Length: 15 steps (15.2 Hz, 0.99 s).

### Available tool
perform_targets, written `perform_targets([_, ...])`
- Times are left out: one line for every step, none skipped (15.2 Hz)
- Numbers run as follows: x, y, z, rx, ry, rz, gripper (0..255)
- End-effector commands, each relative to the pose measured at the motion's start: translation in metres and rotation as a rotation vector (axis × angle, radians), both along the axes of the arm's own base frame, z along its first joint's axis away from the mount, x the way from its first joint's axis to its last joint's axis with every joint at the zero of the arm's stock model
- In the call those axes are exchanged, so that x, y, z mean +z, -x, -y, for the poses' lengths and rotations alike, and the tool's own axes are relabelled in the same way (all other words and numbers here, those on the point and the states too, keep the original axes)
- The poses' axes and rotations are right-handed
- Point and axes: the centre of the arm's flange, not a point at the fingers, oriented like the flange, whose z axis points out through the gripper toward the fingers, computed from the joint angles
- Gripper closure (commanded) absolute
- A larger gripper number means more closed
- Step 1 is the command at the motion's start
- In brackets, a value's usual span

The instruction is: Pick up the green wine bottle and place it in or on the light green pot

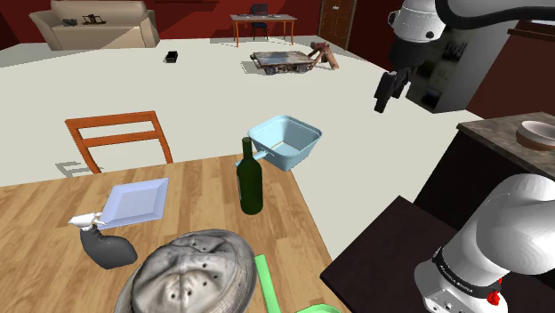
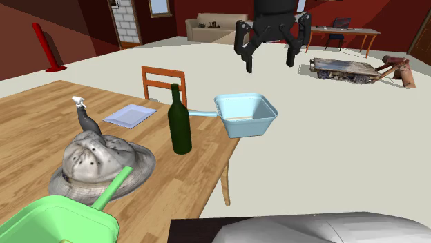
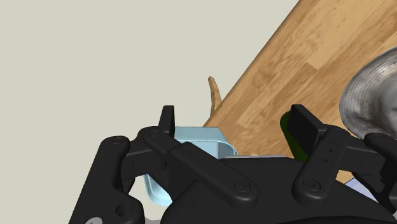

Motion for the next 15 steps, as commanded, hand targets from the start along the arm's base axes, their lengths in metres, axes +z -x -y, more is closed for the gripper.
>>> perform_targets([0.0, 0.0, 0.0, 0.0, 0.0, 0.0, 0])
perform_targets([-0.004, -0.008, -0.009, -0.004, -0.002, -0.001, 0])
perform_targets([-0.009, -0.017, -0.018, -0.007, -0.005, -0.003, 0])
perform_targets([-0.013, -0.025, -0.027, -0.011, -0.007, -0.004, 0])
perform_targets([-0.018, -0.034, -0.036, -0.014, -0.009, -0.006, 0])
perform_targets([-0.022, -0.042, -0.045, -0.018, -0.011, -0.007, 0])
perform_targets([-0.026, -0.051, -0.054, -0.022, -0.014, -0.009, 0])
perform_targets([-0.031, -0.06, -0.063, -0.025, -0.016, -0.01, 0])
perform_targets([-0.035, -0.068, -0.072, -0.029, -0.018, -0.012, 0])
perform_targets([-0.039, -0.077, -0.081, -0.033, -0.02, -0.013, 0])
perform_targets([-0.044, -0.086, -0.09, -0.036, -0.023, -0.015, 0])
perform_targets([-0.048, -0.094, -0.099, -0.04, -0.025, -0.016, 0])
perform_targets([-0.052, -0.103, -0.107, -0.043, -0.027, -0.018, 0])
perform_targets([-0.057, -0.112, -0.116, -0.047, -0.029, -0.019, 0])
perform_targets([-0.061, -0.12, -0.125, -0.051, -0.032, -0.02, 0])
